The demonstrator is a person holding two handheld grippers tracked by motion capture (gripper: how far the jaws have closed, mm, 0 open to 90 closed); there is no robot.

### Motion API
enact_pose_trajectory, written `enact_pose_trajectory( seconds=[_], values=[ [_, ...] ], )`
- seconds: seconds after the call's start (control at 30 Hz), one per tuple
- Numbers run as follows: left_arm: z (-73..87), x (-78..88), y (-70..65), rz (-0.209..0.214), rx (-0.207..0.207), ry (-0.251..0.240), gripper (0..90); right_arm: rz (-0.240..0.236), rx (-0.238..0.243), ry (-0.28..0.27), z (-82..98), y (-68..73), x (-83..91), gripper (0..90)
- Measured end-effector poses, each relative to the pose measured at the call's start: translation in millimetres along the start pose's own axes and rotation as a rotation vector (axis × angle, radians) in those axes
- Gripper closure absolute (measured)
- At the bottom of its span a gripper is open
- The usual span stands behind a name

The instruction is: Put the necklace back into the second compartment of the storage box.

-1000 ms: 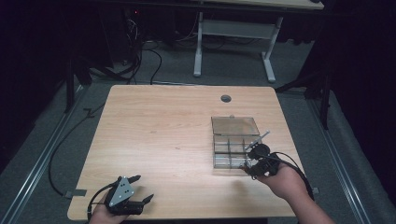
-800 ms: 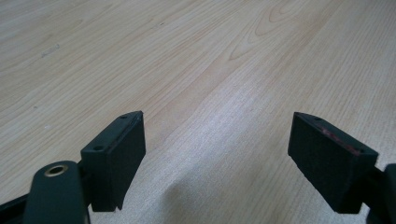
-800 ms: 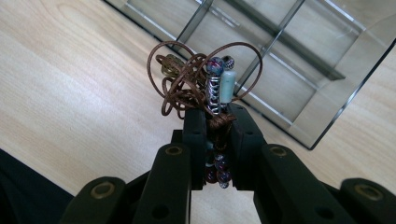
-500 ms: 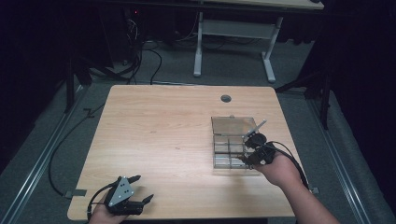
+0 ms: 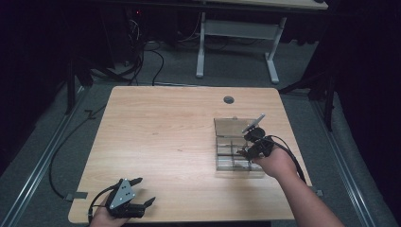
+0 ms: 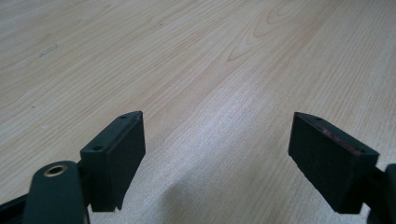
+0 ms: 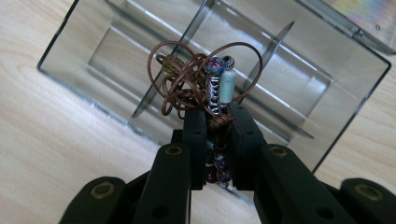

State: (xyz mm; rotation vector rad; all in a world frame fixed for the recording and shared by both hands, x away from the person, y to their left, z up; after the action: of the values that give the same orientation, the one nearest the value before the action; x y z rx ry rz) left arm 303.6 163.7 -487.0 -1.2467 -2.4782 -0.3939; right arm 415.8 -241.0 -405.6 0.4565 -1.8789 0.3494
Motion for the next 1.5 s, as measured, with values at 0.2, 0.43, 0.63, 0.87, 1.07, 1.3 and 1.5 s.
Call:
enact_pose_trajectory(
  seconds=[0.2,0.43,0.63,0.87,1.07,1.3,1.5],
  values=[
    [0.0,0.1,0.0,0.003,0.001,0.000,19.3,0.010,-0.008,0.000,-11.0,-6.6,-9.1,79.9],
    [0.0,-0.2,0.1,0.004,0.004,-0.004,19.2,0.017,-0.009,0.015,-22.4,-11.4,-19.8,79.9],
    [0.1,0.0,-0.3,0.010,0.000,0.000,19.2,0.036,0.001,0.022,-29.0,-10.8,-25.2,79.8],
    [0.1,0.1,-0.5,0.014,-0.002,0.000,19.2,0.066,-0.023,0.047,-32.7,-15.2,-37.3,79.8],
    [0.2,0.1,-0.6,0.015,-0.003,0.002,19.2,0.070,-0.019,0.058,-35.4,-18.5,-43.6,79.6],
    [0.2,0.1,-0.7,0.016,-0.005,0.002,19.3,0.069,-0.021,0.060,-36.3,-19.3,-47.3,79.4],
    [0.2,0.1,-0.9,0.016,-0.005,0.002,19.3,0.062,-0.020,0.072,-35.9,-18.0,-51.5,79.1]
  ],
)
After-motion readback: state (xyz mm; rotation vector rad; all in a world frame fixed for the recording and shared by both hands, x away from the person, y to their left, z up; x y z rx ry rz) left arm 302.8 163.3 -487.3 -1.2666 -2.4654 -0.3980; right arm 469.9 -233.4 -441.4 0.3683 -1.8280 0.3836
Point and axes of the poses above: each handheld gripper's, and its own axes: x roughly backward along the jaws, z roughly out of its underside, y roughly to its left, the point moved 5 cm from there along -x, roughly forward along the jaws, and after that the axes turned 8 degrees about -y, right-handed, at the moved point
